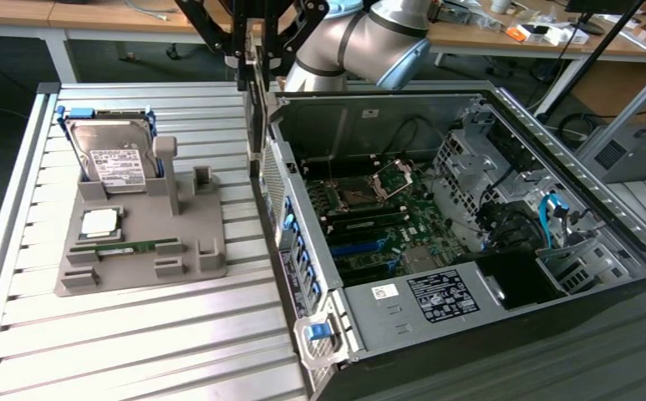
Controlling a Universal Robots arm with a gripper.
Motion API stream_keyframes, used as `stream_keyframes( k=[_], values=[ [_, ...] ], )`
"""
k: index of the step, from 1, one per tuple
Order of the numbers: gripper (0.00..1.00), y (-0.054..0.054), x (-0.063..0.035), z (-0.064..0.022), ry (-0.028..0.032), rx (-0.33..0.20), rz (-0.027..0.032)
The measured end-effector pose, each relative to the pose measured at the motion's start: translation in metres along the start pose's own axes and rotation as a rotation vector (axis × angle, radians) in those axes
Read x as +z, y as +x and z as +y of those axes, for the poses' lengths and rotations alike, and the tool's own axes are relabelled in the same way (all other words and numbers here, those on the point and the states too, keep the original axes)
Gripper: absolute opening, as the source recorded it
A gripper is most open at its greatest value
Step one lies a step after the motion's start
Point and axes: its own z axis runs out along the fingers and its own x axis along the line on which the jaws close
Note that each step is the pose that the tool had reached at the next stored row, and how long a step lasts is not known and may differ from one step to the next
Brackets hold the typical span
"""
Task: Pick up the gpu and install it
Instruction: 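Pick up the gpu and move the gpu toward the slot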
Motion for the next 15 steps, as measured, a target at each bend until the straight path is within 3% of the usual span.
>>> stream_keyframes(
  k=[15],
  values=[
    [0.27, -0.0033, 0.0043, 0.0, 0.0009, 0.0, 0.0]
  ],
)
